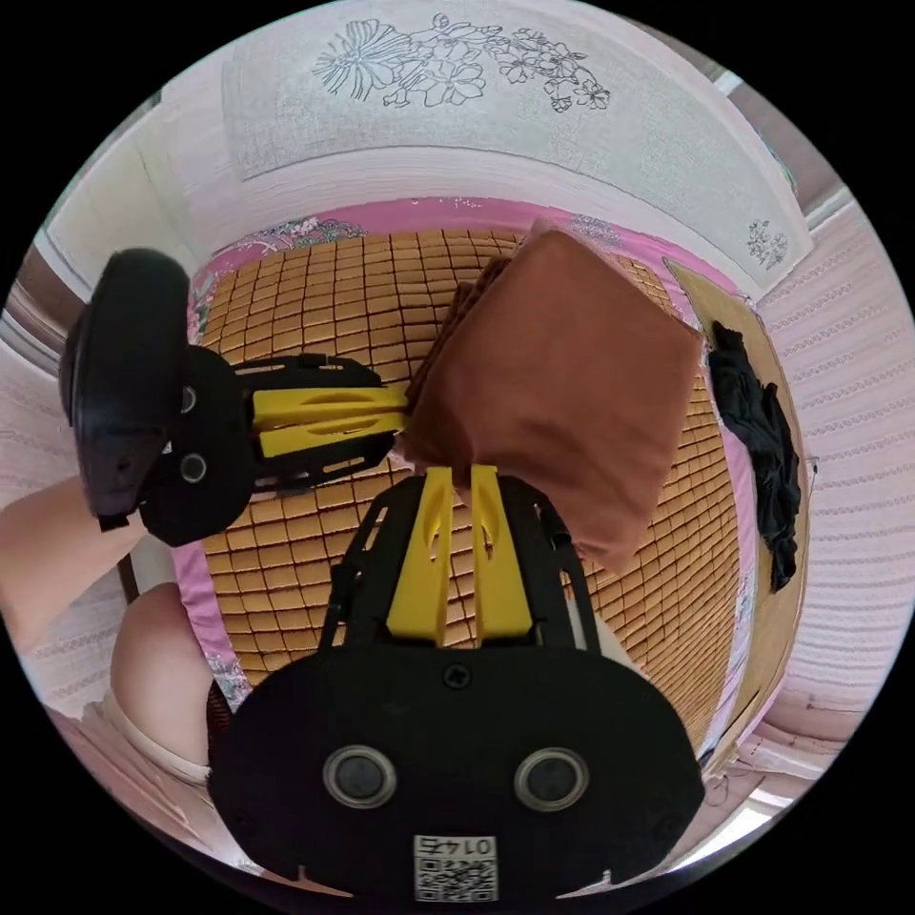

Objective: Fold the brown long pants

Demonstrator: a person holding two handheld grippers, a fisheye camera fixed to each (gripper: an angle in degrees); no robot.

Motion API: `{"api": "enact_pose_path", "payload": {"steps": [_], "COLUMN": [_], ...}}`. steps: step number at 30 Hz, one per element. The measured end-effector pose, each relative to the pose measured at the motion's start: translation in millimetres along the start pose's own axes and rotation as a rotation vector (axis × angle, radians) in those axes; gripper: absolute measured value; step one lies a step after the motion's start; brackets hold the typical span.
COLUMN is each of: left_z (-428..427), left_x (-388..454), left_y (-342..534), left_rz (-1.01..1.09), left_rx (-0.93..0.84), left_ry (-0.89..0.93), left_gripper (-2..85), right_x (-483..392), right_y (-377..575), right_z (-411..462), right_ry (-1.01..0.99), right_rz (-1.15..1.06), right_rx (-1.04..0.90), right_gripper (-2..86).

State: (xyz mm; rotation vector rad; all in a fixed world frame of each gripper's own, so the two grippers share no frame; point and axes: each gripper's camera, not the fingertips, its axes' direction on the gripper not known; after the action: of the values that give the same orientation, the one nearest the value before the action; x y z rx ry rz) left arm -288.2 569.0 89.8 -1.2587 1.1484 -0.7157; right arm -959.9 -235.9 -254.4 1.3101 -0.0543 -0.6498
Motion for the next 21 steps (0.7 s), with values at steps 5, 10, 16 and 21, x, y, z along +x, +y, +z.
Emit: {"api": "enact_pose_path", "payload": {"steps": [5, 10, 16, 21], "left_z": [-36, -85, -160, -187], "left_x": [17, 33, 77, 129], "left_y": [-9, -10, 47, 171], "left_rz": [0.096, 0.164, 0.326, 0.312], "left_rx": [0.045, 0.066, 0.094, 0.004], "left_ry": [-0.049, -0.063, -0.031, 0.243], "left_gripper": [-0.9, -1.0, -1.0, -1.0], "right_x": [40, 60, 70, 29], "right_y": [41, 109, 264, 458], "right_z": [-46, -97, -143, -124], "right_ry": [-0.076, -0.085, -0.203, -0.278], "right_rz": [0.162, 0.209, 0.382, 0.598], "right_rx": [0.120, 0.220, 0.391, 0.340], "right_gripper": [1.8, 1.4, 1.3, 1.1]}}
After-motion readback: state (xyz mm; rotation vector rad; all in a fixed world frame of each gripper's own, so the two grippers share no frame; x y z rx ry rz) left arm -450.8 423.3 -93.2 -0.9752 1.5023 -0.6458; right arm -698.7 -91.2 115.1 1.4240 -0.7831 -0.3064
